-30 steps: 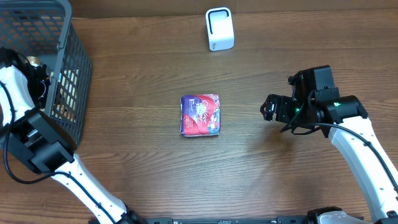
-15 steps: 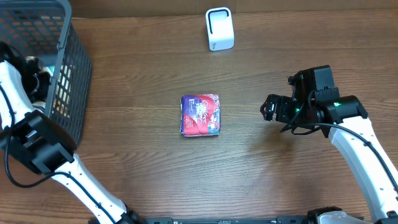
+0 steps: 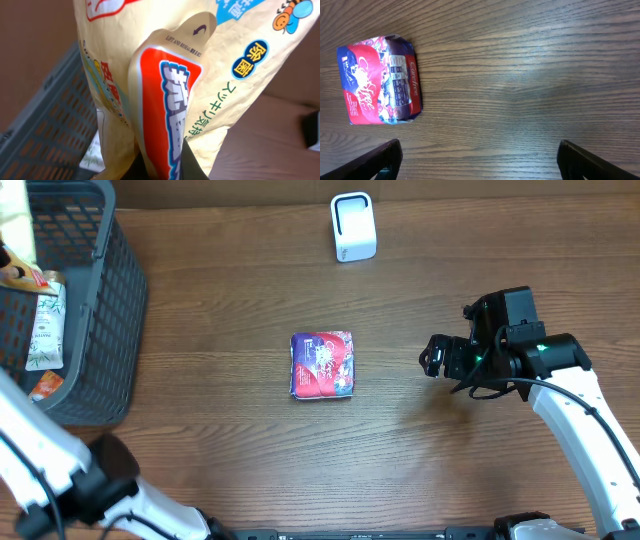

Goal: Scan the item barcode
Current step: 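Reach into the basket and grasp the yellow snack bag with left gripper, then carry the yellow snack bag out and drop it beside the pack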

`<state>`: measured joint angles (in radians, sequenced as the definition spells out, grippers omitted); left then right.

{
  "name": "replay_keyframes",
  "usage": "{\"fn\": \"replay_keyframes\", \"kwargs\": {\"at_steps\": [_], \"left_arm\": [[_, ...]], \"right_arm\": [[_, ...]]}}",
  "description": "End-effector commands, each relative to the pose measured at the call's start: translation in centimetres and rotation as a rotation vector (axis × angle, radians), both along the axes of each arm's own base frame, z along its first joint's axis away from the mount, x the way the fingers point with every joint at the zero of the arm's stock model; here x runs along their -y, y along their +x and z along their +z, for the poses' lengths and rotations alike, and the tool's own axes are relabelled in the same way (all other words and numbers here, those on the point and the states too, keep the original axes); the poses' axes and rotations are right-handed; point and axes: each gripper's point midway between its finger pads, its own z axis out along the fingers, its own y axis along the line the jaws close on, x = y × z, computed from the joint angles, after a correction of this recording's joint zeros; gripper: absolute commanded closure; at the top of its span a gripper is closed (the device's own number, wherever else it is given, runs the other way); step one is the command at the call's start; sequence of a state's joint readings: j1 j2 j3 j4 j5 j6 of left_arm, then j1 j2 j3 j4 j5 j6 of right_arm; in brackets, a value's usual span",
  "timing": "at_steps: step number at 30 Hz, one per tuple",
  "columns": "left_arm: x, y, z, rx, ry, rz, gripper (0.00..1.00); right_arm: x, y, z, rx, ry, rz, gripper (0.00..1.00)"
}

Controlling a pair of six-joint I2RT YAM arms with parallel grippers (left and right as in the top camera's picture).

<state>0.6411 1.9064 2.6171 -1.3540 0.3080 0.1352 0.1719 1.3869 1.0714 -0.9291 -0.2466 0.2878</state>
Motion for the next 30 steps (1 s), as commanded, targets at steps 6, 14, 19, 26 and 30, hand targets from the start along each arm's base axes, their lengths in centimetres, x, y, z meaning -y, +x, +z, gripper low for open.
{"fn": "replay_keyframes", "kwargs": {"at_steps": [6,14,19,26,30], "left_arm": [[14.5,-2.4,6.7,0.182,-0.105,-0.405,0.96],[24.2,2.4,-2.2,-0.163,0.040,-0.559,0.96],[28.9,6.7,-10.4,-0.382,0.075,-0.552,0.96],[31.4,8.0,-21.7,-0.697,0.033,-0.537,0.96],[30.9,8.0,-24.7,-0.789,0.028,-0.494,0.96]], "right_arm": [[0.0,0.3,0.8,0.027,-0.005,0.003,0.00],[0.0,0.2,0.7,0.019,-0.006,0.000,0.00],[0.0,0.2,0.7,0.019,-0.006,0.000,0.00],[0.4,0.1,0.6,0.014,-0.027,-0.004,0.00],[0.7,0.0,0.5,0.012,-0.045,-0.010,0.00]]}}
